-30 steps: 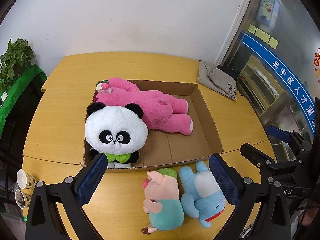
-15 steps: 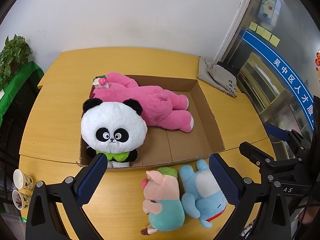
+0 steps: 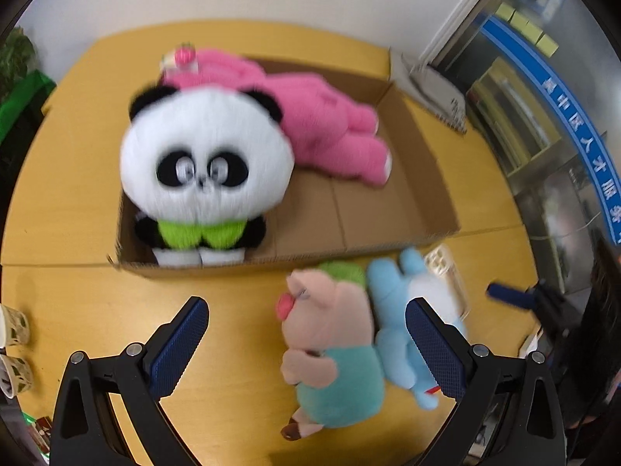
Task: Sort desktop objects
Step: 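Move both tools down onto the pink pig plush and close both grippers, then lift the pig with both grippers and lower it beside the panda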
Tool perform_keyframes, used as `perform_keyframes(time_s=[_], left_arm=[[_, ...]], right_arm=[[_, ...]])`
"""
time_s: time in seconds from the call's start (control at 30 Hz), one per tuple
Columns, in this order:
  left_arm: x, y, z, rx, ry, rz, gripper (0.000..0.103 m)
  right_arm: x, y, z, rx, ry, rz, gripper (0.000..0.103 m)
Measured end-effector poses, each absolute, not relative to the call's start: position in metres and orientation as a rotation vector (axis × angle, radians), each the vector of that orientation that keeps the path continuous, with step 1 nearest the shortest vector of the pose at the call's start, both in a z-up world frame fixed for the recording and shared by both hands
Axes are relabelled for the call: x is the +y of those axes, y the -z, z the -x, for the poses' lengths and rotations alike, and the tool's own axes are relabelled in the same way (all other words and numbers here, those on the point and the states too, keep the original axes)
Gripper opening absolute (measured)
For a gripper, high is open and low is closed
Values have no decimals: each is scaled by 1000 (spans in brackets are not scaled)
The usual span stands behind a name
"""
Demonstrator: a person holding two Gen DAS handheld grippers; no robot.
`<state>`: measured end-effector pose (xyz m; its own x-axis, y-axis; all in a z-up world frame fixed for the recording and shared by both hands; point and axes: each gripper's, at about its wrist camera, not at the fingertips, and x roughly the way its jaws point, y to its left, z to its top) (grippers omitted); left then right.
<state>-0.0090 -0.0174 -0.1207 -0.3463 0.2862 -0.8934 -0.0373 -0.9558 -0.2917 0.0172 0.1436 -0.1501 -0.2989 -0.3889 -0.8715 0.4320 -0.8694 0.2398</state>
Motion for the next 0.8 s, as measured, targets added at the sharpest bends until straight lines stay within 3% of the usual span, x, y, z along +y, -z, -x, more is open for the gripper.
perform_keyframes(time_s=[0.37, 0.5, 0.6, 0.7, 0.77, 0.8], left_arm=[[4, 186, 35, -287, -2215, 1741, 103], [12, 210, 43, -282, -2149, 1804, 103], [12, 230, 45, -298, -2105, 1866, 101], [9, 239, 45, -352, -2066, 1868, 101], [9, 239, 45, -366, -2047, 1852, 96], [9, 239, 44, -377, -2035, 1843, 88]], right_arm=[[103, 222, -15, -298, 1956, -1558, 103], [94, 239, -14, -283, 1984, -1591, 102], [94, 257, -12, -245, 2004, -1653, 95], [93, 272, -10, -309, 1946, -1694, 95], [91, 278, -8, -336, 1920, -1707, 94], [89, 279, -8, -334, 1912, -1705, 93]])
